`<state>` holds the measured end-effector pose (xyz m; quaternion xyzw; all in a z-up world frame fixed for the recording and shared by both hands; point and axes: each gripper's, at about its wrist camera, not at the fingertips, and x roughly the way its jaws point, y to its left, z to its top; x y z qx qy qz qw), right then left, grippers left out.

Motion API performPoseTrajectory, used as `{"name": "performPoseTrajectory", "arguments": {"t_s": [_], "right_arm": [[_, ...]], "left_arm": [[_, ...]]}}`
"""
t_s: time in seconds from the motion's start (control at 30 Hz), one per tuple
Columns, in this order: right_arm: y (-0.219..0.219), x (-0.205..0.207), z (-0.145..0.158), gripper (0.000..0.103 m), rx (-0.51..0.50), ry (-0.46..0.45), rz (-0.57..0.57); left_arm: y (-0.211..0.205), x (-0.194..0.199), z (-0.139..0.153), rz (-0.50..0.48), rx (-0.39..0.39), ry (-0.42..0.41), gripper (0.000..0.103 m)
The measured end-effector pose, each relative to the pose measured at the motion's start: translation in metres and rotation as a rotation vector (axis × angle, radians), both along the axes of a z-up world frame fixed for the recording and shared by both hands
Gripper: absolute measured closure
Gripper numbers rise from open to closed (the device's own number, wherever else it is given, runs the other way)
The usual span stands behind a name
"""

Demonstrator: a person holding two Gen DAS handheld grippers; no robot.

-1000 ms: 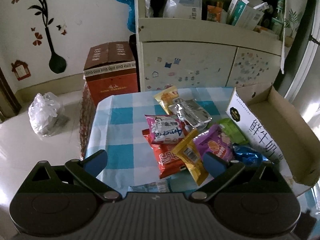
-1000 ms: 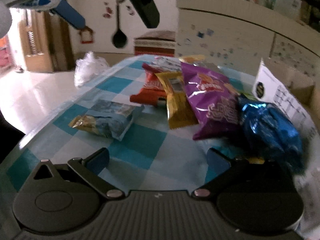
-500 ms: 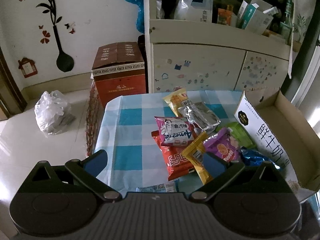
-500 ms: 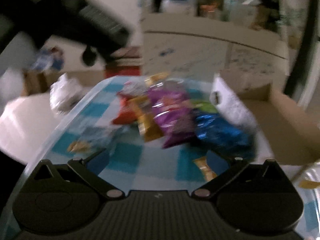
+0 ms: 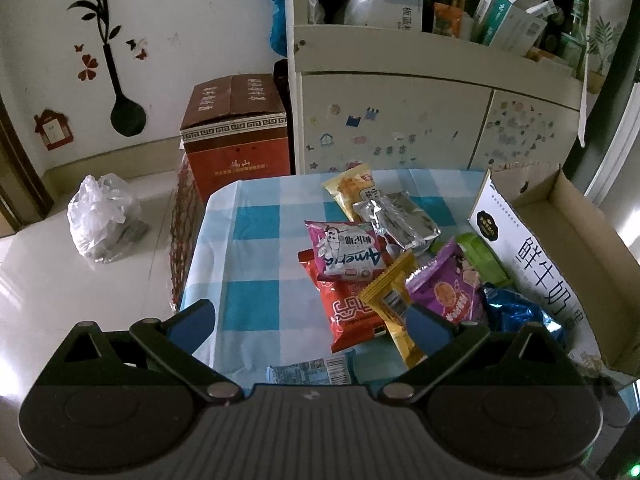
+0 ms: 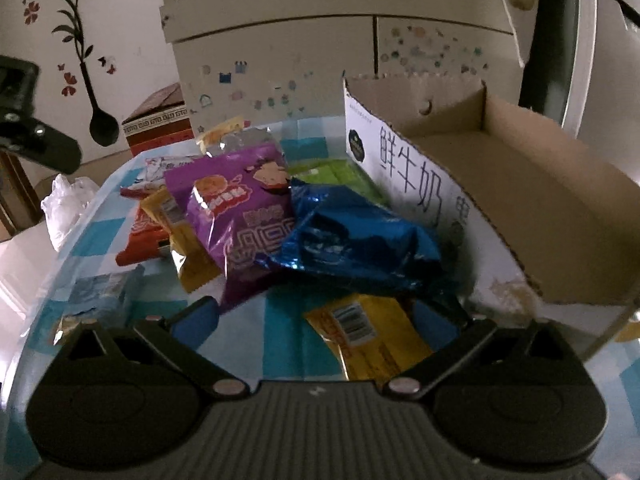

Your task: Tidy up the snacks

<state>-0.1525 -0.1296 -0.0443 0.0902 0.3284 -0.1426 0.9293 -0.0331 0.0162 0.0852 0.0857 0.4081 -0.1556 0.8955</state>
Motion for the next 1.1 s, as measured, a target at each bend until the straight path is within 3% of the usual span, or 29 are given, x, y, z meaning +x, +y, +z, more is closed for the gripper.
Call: {"name": "performPoseTrajectory", "arguments": {"t_s": [0.1,0.33,0.5,0.67,0.83,0.97,1.1], "right_arm": [[0.002,0.003,0.001,0.000,0.032,-0.016,-0.002],[0.021,0.001,0.017,0.001,0.137,0.005,0.198],[0.031,-0.009,0.048,0.001,0.059,-0.019,0.245],[0.006,-0.013,0.084,0.001,0.057,-0.063,0.194],[-0.047,-0.012,0.104,0.001,0.058,-0.036,0.120],[-0.085,-0.002,0.101,0.001,0.014,0.045,0.048],[-0.127,0.001,0.078,0.001,0.077,0.134,-0.100]], "left_arm": [[-0.001,0.000,-0.001,-0.002,-0.002,0.006,0.000],[-0.004,0.001,-0.001,0.001,-0.009,0.007,0.000],[0.000,0.002,0.004,0.015,-0.021,-0.005,0.000],[-0.001,0.002,0.006,0.005,-0.031,-0.003,0.000],[-0.006,0.000,0.004,-0.012,-0.023,-0.005,0.000],[-0.012,-0.002,0.000,-0.025,-0.012,0.001,0.000],[-0.016,-0.004,-0.003,-0.038,0.000,0.001,0.000]]}}
